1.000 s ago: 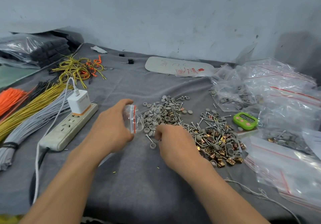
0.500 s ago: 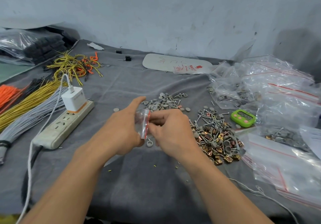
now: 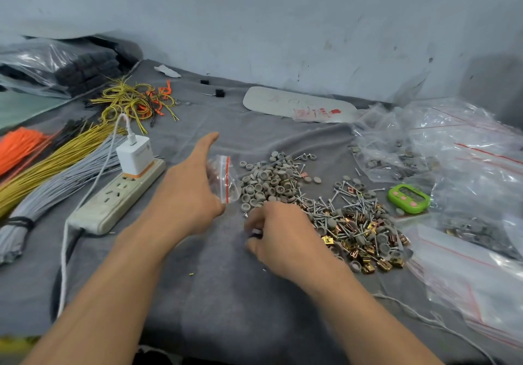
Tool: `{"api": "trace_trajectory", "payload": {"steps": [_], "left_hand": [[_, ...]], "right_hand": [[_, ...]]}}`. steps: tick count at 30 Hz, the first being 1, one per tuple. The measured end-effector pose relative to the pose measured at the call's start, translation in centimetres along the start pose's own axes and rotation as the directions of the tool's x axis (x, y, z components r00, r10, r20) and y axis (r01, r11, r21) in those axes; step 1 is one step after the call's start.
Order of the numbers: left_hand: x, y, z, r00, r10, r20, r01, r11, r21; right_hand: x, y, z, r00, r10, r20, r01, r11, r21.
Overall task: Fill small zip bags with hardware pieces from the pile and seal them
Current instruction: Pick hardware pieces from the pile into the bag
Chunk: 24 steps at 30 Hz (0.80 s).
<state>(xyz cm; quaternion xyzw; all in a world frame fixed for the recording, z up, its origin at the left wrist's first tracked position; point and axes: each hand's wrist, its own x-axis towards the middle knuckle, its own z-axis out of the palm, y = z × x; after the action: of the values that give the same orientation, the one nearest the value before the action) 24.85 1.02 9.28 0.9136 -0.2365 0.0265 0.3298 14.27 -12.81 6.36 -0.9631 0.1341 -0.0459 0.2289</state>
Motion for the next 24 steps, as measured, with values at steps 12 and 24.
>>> {"api": "trace_trajectory", "payload": {"steps": [12,24], "left_hand": [[-0.9,0.9,0.4,0.983,0.029,0.183,-0.049,0.994,0.101],[-0.2,2.3,1.4,0.975,0.104,0.197,-0.079,0.988,-0.13]], "right_hand": [[0.5,0.9,-1.4,0.956,0.131,-0.262,0.01,0.88,0.475],[1.7,0.9,-2.7,0.93,0.179,-0.319,0.117,0.681,0.722]]}}
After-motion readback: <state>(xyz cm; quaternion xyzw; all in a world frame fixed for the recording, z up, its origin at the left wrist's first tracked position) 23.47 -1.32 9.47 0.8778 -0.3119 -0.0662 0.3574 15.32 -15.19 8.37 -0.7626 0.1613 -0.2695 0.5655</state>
